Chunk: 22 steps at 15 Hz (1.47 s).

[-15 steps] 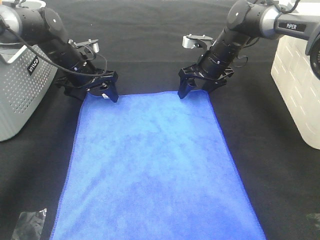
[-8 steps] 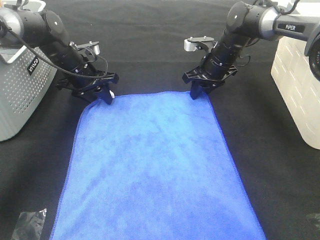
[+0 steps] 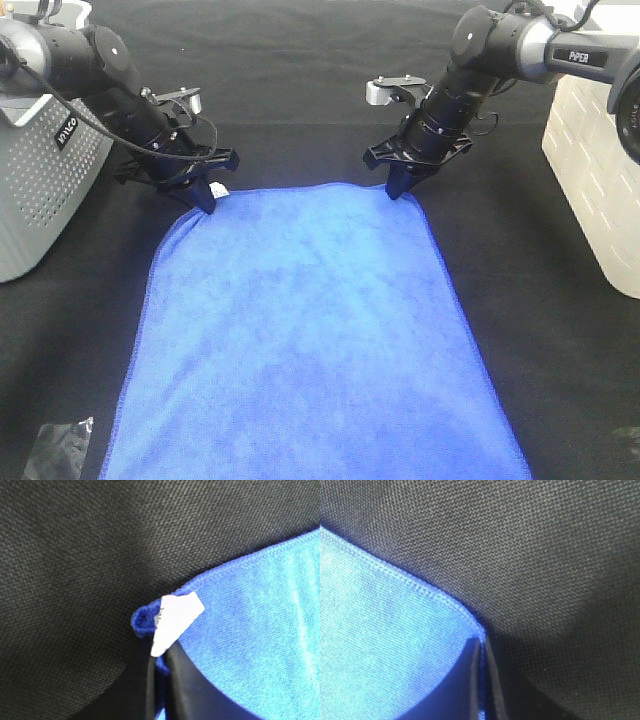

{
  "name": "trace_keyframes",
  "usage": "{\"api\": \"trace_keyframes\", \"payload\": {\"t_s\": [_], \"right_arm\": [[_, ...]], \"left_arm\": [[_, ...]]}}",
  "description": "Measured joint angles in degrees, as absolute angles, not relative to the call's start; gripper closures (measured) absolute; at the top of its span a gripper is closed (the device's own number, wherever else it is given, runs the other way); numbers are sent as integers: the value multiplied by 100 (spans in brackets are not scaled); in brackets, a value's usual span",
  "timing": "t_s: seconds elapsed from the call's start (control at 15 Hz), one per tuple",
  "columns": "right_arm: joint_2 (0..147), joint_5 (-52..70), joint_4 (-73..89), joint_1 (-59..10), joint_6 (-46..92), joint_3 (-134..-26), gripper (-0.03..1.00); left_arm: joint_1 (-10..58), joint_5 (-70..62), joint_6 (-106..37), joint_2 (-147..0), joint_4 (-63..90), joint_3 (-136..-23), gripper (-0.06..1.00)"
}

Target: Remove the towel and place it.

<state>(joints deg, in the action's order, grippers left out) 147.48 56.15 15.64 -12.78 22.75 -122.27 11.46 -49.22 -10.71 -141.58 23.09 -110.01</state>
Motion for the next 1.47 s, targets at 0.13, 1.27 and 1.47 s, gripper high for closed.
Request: {"api": "trace_keyframes", "payload": {"t_s": [0.13,1.27,1.47], "right_arm": [[14742,5598,1444,-1295,2275,-12278,94],[14874,3936,395,-1346,2252,-14020,94],[14874,3352,418,-1346,2223,-14020,94]], "left_arm": [[1186,-4922,-1071,-14169,2114,-11150,93],[1215,-2464,-2114,-14244,2011,-12267,93],[1215,-1954,-2366,-14244,2011,-12267,93]]}}
